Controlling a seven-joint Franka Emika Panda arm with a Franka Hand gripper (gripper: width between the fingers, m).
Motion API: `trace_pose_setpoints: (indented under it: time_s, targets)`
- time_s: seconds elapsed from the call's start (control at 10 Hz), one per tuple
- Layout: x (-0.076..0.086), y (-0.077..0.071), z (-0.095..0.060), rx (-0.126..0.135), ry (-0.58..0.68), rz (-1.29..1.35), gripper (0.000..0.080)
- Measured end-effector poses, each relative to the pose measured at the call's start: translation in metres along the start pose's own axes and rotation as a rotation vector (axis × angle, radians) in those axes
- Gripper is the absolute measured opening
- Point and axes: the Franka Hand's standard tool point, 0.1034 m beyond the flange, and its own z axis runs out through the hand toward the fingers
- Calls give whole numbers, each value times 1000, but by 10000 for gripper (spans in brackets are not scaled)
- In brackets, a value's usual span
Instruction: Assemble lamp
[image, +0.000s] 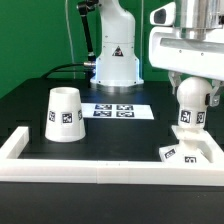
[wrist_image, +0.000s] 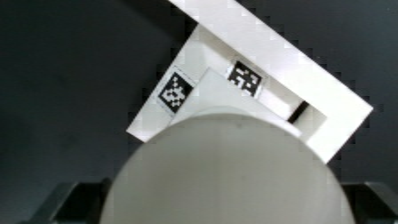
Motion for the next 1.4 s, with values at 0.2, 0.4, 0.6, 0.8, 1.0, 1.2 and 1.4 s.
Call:
trace_pose_setpoints:
  time_s: [0.2,0.4,0.6,0.8,1.0,1.2,1.4]
  targets:
    - [-4,-2,0,-1,2,-79,690]
    - [-6,-7,-1,16,15,-297,698]
    - [-4,-7,-1,18,20,-533,698]
    - [-3,-5,0,15,22,-734,698]
    - [-2,-3,1,10,21,-897,698]
    - [-1,-3,1,9,22,-1036,698]
    - [0,-2,1,7,23,-1152,698]
